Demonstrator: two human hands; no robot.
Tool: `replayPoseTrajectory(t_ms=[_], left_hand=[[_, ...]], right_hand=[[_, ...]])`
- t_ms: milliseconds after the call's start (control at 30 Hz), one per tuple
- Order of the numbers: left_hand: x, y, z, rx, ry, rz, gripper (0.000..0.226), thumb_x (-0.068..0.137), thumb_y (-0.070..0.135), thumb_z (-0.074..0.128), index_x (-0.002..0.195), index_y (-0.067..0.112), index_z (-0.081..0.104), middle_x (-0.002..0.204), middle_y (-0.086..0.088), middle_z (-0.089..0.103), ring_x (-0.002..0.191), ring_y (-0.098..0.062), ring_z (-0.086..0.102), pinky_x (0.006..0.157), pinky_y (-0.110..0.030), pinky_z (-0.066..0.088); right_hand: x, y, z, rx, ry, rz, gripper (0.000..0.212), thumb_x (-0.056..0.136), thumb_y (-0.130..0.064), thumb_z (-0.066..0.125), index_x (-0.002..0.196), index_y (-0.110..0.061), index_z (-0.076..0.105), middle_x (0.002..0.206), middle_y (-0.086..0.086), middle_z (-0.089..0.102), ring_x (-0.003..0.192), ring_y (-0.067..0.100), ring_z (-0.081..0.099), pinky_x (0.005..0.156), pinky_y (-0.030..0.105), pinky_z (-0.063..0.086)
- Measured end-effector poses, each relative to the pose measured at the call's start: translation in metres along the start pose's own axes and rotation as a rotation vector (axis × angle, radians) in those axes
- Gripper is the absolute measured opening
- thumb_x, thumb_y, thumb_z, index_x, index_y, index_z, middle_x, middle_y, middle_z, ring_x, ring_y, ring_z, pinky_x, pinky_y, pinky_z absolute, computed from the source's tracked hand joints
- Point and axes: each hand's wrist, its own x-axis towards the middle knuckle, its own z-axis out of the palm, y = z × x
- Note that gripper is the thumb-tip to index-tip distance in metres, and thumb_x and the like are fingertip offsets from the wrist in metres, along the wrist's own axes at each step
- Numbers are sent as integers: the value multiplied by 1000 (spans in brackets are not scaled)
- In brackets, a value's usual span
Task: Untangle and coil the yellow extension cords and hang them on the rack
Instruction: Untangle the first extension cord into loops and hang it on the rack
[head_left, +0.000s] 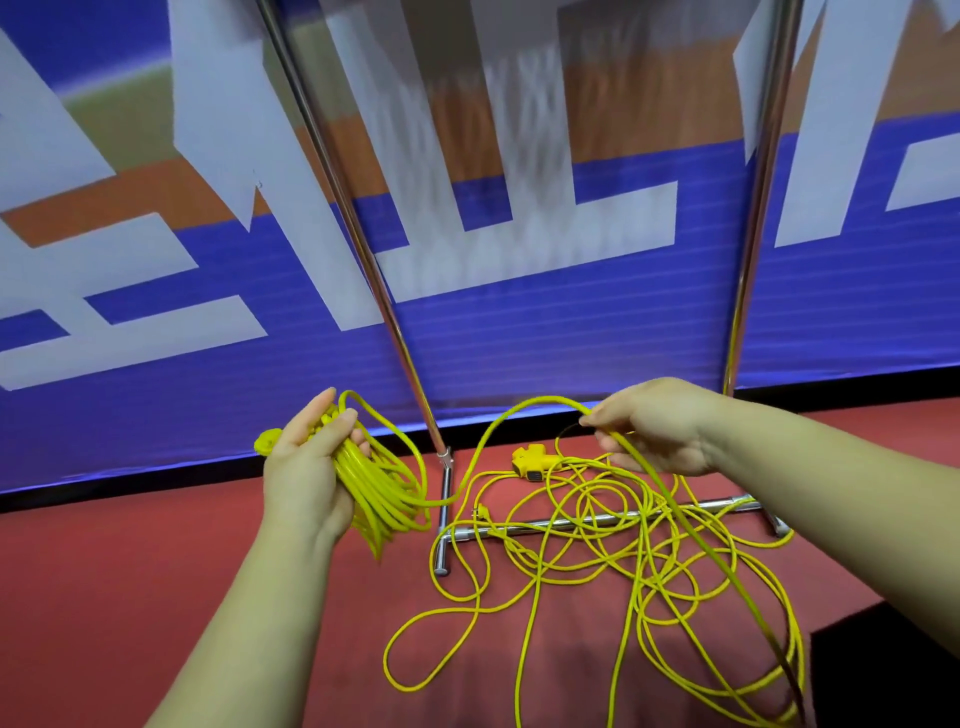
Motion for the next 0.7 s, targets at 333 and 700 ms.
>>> replayPoseTrajectory(t_ms=[333,700], left_hand=[[-53,-6,53,64,-408,-183,57,69,-9,70,123,10,65,85,-13,66,57,-17,58,52,-28,52],[-83,-41,84,177,-508,-290,63,65,-5,70,124,18,69,86,-19,65,57,-23,59,55,-31,52]], right_hand=[[-8,-11,15,-59,139,-313,29,85,-7,75,109,-18,65,75,12,71,58,16,61,48,22,46],[-27,-31,14,90,27,-249,14,89,-13,72,103,-16,70,72,-1,72,62,8,68,58,19,57]])
